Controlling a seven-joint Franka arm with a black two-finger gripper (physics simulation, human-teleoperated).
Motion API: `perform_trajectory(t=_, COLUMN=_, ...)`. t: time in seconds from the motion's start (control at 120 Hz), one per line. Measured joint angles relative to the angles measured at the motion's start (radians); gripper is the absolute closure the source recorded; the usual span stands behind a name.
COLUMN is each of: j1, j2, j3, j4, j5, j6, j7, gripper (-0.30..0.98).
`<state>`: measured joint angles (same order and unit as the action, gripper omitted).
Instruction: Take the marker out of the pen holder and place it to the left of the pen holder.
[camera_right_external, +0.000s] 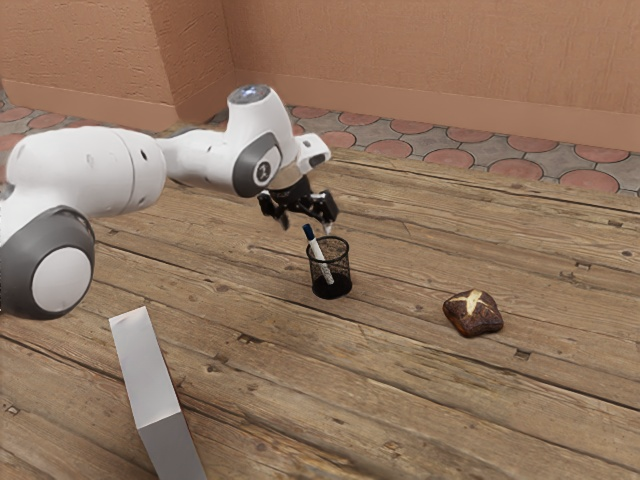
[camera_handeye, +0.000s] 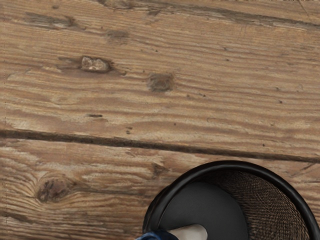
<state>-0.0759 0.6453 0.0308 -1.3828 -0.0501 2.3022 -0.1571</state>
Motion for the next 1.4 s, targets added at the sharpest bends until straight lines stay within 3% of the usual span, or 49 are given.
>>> perform_trajectory(t=0.2, j1=0.017, j2=0.056, j3=-0.001, j4=0.068, j5=-0.007, j6=0.009, j7=0.083, gripper=0.00)
perform_trajectory(t=0.483, j1=0.017, j2=-0.005, j3=0.001, j4=-0.035, j5=-0.063, j6=0.022, j7=0.161, gripper=0.04)
perform_trajectory(t=0.667, j1=0.016, j2=-0.004, j3=0.001, j4=-0.029, j5=-0.066, j6=0.024, j7=0.195, gripper=0.22)
perform_trajectory(t=0.933, j1=0.017, j2=0.007, j3=0.000, j4=-0.009, j5=-0.068, j6=0.027, j7=0.229, gripper=0.35)
perform_trajectory(t=1.217, j1=0.016, j2=0.002, j3=0.000, j4=-0.018, j5=-0.075, j6=0.027, j7=0.236, gripper=0.64)
perform_trajectory(t=1.4, j1=0.006, j2=0.000, j3=-0.015, j4=-0.026, j5=-0.065, j6=0.039, j7=0.223, gripper=0.72)
